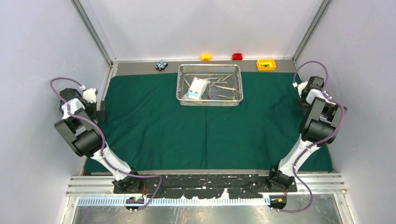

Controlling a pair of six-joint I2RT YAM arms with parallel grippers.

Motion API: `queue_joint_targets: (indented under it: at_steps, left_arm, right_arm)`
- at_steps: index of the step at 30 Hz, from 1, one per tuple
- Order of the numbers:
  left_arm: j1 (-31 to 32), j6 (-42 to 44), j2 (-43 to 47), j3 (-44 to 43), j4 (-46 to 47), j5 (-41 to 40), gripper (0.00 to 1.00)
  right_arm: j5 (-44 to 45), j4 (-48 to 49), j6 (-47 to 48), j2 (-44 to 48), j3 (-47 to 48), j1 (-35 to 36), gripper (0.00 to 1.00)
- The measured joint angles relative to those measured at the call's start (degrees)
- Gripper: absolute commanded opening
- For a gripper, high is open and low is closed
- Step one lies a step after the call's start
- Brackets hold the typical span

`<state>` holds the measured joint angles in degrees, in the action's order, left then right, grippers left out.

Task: Open and lay out the surgical kit
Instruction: Smooth out the surgical kit at the center of the board.

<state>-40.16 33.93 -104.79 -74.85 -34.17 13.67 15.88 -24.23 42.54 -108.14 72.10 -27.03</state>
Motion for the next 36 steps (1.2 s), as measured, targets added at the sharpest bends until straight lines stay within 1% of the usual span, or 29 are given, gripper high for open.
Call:
queue_joint_targets:
  at_steps: [4,10,17,21,23,26,30,33,36]
  left_arm:
    - [0.0,0.9,0.0,1.09,0.74,-0.79,1.0]
    - [0.0,3.08,0.0,6.12,2.43,-3.82,1.0]
    - [0.0,4.37,1.49,8.94,5.51,-4.63,1.0]
    - [-0.15,4.55,2.29,10.16,7.15,-4.94,1.0]
    - [-0.5,4.55,2.4,10.23,7.63,-5.33,1.0]
    - [-1.7,4.55,2.62,10.23,7.78,-5.57,1.0]
    - [-3.39,4.55,3.98,10.6,6.21,-4.92,1.0]
    - [-3.65,4.55,7.02,10.71,3.93,-1.66,1.0]
    - [-3.61,5.18,10.78,10.73,1.03,2.67,1.0]
  right_arm:
    - [1.7,3.43,3.39,-1.25,-1.27,-0.52,0.4]
    - [3.32,7.54,6.88,-1.16,-5.84,-2.71,0.4]
    - [4.11,12.09,8.72,-1.05,-10.69,-5.64,0.4]
    - [4.35,13.0,9.03,1.05,-13.27,-6.34,0.4]
    - [3.41,11.39,8.79,3.32,-14.03,-6.27,0.41]
    - [-0.31,6.51,6.95,8.5,-14.05,-6.08,0.43]
    - [-9.4,-2.05,2.78,17.16,-12.44,-5.55,0.46]
    - [-16.24,-7.02,-0.15,23.17,-11.78,-3.93,0.48]
    - [-21.55,-10.49,-2.43,28.3,-13.42,0.48,0.48]
